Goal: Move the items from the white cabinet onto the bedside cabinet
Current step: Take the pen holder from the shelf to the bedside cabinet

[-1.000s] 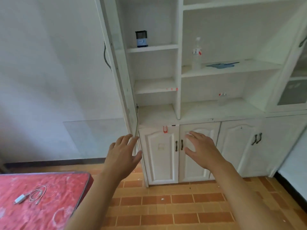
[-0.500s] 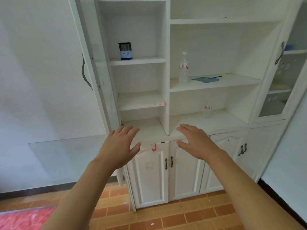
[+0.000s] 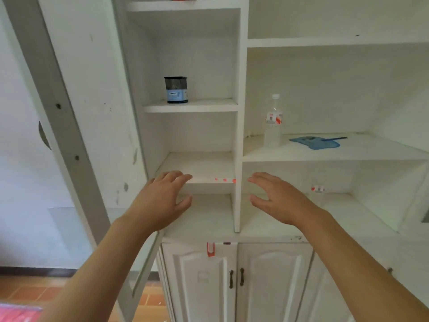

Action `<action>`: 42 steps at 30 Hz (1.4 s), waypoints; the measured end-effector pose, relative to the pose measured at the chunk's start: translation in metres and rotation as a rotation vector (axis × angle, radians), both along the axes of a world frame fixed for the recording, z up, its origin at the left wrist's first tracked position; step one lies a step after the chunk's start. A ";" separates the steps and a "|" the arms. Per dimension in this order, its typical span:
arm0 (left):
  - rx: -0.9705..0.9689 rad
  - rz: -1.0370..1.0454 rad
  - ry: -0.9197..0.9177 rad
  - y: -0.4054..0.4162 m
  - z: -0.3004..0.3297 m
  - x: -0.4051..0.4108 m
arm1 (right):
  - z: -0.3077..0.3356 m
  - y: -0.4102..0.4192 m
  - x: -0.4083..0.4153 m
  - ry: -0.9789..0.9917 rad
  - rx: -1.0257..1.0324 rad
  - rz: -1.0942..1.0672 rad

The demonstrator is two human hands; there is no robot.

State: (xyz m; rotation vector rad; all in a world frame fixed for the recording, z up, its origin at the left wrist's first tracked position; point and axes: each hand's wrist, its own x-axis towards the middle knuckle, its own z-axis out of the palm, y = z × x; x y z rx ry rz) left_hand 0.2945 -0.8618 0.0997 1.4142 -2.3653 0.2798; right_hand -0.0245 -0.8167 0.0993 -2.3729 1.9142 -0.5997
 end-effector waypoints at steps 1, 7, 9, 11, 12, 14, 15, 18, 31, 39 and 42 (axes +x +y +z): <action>-0.006 0.025 0.007 -0.007 0.005 -0.005 | 0.006 -0.013 -0.006 -0.002 -0.007 0.027; -0.044 0.131 0.025 -0.041 0.030 -0.025 | 0.035 -0.086 -0.020 -0.010 -0.078 0.161; -0.046 0.154 0.007 -0.053 0.037 -0.026 | 0.043 -0.107 -0.014 -0.011 -0.104 0.207; -0.048 0.177 0.005 -0.066 0.042 -0.025 | 0.050 -0.127 -0.007 -0.012 -0.127 0.260; -0.051 0.187 0.011 -0.072 0.045 -0.025 | 0.054 -0.137 -0.004 -0.019 -0.137 0.283; -0.069 0.199 0.018 -0.087 0.054 -0.025 | 0.064 -0.155 0.002 -0.033 -0.154 0.316; -0.081 0.203 0.019 -0.095 0.059 -0.024 | 0.068 -0.164 0.005 -0.038 -0.164 0.326; -0.111 0.200 0.038 -0.122 0.076 -0.023 | 0.080 -0.189 0.015 -0.047 -0.195 0.342; -0.186 0.212 0.170 -0.233 0.109 -0.018 | 0.135 -0.285 0.045 -0.122 -0.396 0.361; -0.295 0.227 0.230 -0.271 0.110 -0.006 | 0.180 -0.344 0.076 -0.055 -0.476 0.400; -0.286 0.208 0.221 -0.284 0.107 -0.002 | 0.205 -0.369 0.086 0.005 -0.489 0.405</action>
